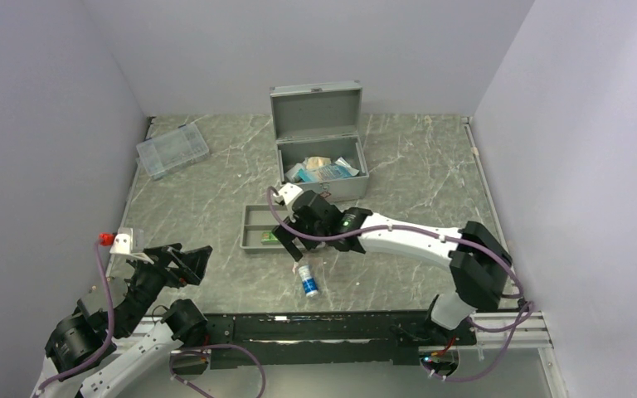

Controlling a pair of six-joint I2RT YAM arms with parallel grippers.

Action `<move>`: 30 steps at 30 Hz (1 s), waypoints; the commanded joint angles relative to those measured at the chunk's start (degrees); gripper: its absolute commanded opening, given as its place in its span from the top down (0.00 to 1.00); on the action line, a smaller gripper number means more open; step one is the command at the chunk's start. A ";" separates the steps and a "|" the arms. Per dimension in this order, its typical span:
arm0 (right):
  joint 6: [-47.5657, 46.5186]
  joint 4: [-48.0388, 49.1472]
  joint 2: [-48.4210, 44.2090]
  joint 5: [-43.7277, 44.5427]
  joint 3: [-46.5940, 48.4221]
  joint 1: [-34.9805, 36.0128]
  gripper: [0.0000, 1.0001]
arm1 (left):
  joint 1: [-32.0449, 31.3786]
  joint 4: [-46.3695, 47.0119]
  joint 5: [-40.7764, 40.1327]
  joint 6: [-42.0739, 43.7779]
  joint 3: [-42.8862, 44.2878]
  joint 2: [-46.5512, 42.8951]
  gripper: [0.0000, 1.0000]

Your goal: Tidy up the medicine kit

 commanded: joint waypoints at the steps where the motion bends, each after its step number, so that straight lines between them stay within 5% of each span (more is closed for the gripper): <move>1: 6.61 1.67 -5.87 2.31 -4.13 -0.18 0.00 | -0.11 1.67 -0.34 0.45 0.56 0.51 0.01; 13: 22.54 6.16 -18.07 4.73 -17.07 -0.68 0.00 | -0.08 1.49 -0.69 0.28 0.64 1.40 0.01; 17: 25.23 11.29 -21.28 -1.06 -22.23 -2.65 0.00 | -0.12 1.40 -0.90 0.14 0.69 1.41 0.01; 30: 27.90 9.16 -13.09 -6.68 -18.50 0.97 0.20 | -0.15 1.49 -0.70 0.18 0.62 1.33 0.01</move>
